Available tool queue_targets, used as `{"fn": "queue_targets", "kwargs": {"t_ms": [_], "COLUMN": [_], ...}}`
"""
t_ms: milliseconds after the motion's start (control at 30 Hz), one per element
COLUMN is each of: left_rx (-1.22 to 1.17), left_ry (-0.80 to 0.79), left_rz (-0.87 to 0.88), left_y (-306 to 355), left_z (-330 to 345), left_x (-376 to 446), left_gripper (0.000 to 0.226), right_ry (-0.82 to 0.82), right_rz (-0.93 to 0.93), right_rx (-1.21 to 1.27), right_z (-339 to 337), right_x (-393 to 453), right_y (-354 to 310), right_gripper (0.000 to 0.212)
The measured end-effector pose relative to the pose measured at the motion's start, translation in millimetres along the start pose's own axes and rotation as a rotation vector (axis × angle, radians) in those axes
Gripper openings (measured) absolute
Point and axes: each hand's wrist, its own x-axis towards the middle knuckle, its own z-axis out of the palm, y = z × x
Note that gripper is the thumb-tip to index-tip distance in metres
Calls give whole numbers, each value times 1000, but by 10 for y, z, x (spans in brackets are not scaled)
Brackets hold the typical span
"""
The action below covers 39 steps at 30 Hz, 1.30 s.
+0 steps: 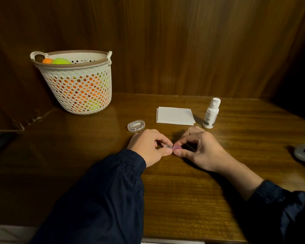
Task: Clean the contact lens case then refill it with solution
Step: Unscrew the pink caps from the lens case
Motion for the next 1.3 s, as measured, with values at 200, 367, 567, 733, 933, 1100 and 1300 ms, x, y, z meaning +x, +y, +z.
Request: {"fn": "queue_targets", "kwargs": {"t_ms": [200,367,567,733,933,1100,1300], "left_rx": [-56,-41,-58,-60,-64,-69,-63], "left_ry": [-12,-10,-13,-12,-19,-8,-9], "left_rz": [-25,-31,-28,-37,-36,-48,-57], "left_y": [-30,-39,-51,-38,-30,-30,-28], "left_z": [-4,-1,1,-1,-5,-2,3], "left_x": [-2,12,14,10,2,1,4], "left_gripper": [13,13,13,13,13,12,12], "right_ry": [-9,60,55,21,63,12,121], "right_rz": [-1,90,94,75,130,92,88], "right_rx": [-39,-14,45,77,17,79,74], "right_z": [21,35,21,5,8,-28,-40], "right_x": [-11,-21,-11,-31,-3,-36,-47], "right_y": [42,-19,-3,37,-18,1,-29], "right_gripper": [27,65,37,38,48,35,30]}}
